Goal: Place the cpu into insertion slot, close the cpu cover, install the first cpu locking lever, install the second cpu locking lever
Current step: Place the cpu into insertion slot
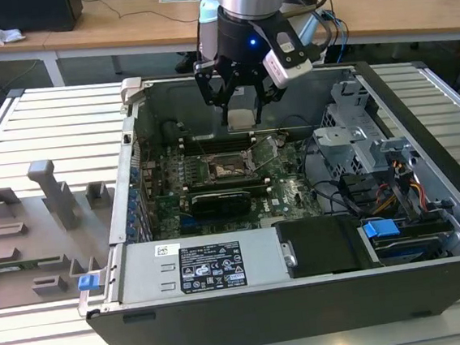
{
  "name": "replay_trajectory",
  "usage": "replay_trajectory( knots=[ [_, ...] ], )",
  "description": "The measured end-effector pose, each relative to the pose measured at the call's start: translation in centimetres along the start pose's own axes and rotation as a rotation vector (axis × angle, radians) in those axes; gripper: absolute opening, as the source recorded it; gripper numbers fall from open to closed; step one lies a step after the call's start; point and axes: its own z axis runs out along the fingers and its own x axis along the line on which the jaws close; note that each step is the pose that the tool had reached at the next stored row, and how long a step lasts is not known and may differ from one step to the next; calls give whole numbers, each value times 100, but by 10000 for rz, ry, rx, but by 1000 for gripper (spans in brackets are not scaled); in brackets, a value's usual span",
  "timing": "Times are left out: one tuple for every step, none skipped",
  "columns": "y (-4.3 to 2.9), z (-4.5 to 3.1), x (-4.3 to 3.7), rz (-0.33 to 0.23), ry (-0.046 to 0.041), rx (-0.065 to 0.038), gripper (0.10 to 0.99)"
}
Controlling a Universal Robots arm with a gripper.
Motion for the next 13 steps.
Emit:
replay_trajectory(
  knots=[
    [-1, 13, 0, 0, 0, 3, 541],
    [1, 23, 0, 2, 0, 15, 541],
    [3, 29, 0, 2, 0, 24, 541],
    [12, 40, 0, 2, -1, 48, 541],
    [25, 48, 0, 2, -2, 87, 541],
    [41, 56, 0, 3, -4, 141, 541],
    [59, 63, 0, 4, -5, 204, 541],
    [92, 73, 1, 5, -8, 316, 541],
    [132, 90, 2, 8, -10, 412, 541],
    [146, 103, 2, 6, -10, 421, 541],
    [150, 111, 2, 3, -11, 422, 541],
    [154, 129, 2, -8, -11, 422, 541],
    [154, 144, 1, -10, -11, 422, 541]
  ],
)
